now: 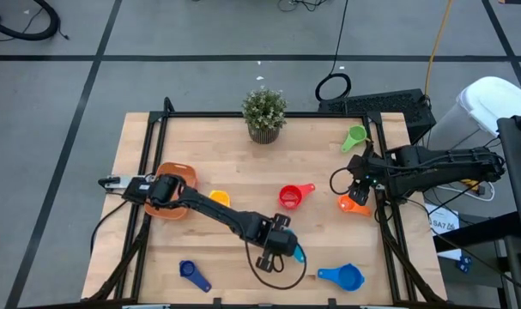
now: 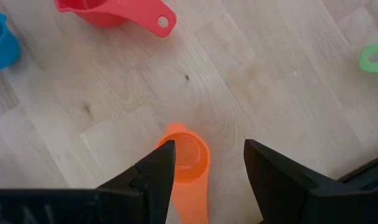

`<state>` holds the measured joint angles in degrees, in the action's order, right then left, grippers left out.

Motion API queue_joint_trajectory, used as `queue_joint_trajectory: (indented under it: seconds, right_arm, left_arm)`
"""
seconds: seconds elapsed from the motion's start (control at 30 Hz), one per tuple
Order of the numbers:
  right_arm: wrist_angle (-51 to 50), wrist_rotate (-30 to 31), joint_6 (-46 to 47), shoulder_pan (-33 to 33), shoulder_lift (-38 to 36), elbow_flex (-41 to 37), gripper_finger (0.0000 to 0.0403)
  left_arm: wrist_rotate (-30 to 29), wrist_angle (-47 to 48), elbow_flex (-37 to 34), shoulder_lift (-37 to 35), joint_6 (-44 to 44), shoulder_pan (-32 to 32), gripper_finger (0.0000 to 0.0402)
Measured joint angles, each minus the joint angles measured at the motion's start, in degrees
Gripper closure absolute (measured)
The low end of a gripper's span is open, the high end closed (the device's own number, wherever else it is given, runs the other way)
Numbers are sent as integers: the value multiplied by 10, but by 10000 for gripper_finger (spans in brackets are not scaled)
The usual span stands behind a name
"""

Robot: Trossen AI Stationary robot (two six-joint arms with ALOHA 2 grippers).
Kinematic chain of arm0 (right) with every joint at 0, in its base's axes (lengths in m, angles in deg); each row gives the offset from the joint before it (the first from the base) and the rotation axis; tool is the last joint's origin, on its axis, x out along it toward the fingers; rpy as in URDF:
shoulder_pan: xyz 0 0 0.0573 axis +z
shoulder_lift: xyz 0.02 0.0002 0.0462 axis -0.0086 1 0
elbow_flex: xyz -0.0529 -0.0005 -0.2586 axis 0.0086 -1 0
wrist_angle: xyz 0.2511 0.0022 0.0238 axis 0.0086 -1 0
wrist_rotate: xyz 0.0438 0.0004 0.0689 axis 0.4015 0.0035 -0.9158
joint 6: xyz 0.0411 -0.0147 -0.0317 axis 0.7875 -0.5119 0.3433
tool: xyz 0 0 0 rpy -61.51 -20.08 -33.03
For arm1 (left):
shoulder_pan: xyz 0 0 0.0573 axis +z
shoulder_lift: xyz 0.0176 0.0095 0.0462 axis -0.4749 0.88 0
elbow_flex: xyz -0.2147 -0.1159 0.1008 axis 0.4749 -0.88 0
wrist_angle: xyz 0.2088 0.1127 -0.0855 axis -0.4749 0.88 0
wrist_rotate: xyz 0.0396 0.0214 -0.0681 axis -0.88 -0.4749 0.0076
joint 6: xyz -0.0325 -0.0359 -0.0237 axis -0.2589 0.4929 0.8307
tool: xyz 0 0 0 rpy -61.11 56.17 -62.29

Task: Nest measuring cups in basket
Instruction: Move the light blue measuring cup to the bottom of the table, then stack the yellow measuring cup on top of the blue measuring cup

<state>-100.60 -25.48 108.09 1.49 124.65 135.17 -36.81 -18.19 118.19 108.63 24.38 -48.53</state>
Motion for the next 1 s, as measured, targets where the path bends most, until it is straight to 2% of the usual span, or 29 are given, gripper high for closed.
queue_joint_trajectory:
  seconds: [0.33, 0.53, 0.77, 1.0]
  right_arm:
    - [-5, -15, 19, 0, 0, 0, 220]
    - [-5, -15, 22, 0, 0, 0, 220]
    - [-5, -14, 21, 0, 0, 0, 220]
    - [-7, -14, 16, 0, 0, 0, 220]
  left_arm:
    - [-11, -9, 2, 0, 7, 4, 287]
    - [-28, 18, 2, 0, -8, 7, 244]
    - [-121, 128, 2, -44, -36, 12, 228]
    - [-128, 237, 2, -93, -21, 26, 248]
